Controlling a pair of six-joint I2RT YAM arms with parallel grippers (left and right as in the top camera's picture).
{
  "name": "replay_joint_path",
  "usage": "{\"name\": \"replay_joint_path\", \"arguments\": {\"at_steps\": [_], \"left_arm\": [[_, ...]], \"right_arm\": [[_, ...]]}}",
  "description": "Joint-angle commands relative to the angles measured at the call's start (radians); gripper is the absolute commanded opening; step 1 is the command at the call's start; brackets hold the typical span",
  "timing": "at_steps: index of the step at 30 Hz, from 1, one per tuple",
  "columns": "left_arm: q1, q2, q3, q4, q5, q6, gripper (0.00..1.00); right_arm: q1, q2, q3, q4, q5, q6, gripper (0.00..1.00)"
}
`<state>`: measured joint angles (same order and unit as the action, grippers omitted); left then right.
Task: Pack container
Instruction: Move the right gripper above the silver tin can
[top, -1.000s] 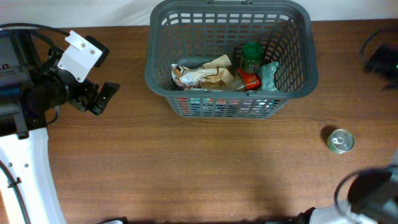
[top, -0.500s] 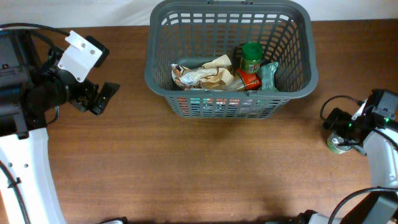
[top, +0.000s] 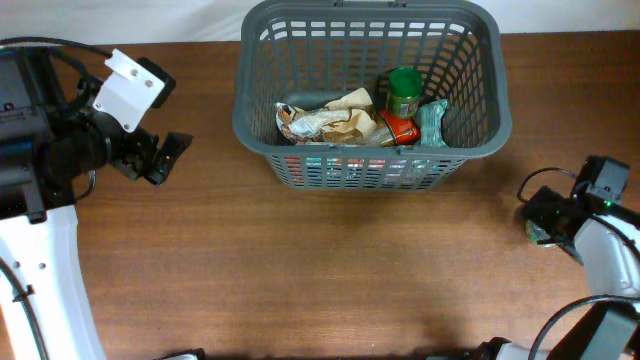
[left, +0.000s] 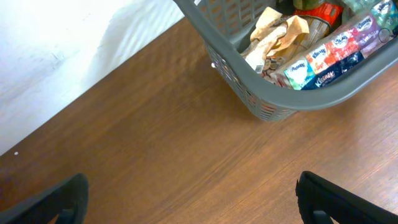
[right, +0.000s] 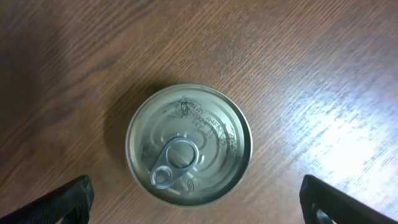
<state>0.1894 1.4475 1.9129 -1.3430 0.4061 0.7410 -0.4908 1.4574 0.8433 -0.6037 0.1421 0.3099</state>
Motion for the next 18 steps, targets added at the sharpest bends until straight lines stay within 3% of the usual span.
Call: {"name": "replay_joint_path", "arguments": {"at_steps": [1, 18], "left_arm": [[0.006, 0.000, -0.006, 0.002, -0.004, 0.016, 0.99], [0.006, 0.000, -0.006, 0.002, -0.004, 0.016, 0.99]], "right_arm": [[0.000, -0.009, -0.056, 0.063, 0.009, -0.003, 0.99], [0.000, 0.065, -0.126, 0.257, -0.014, -0.017, 0.99]]}}
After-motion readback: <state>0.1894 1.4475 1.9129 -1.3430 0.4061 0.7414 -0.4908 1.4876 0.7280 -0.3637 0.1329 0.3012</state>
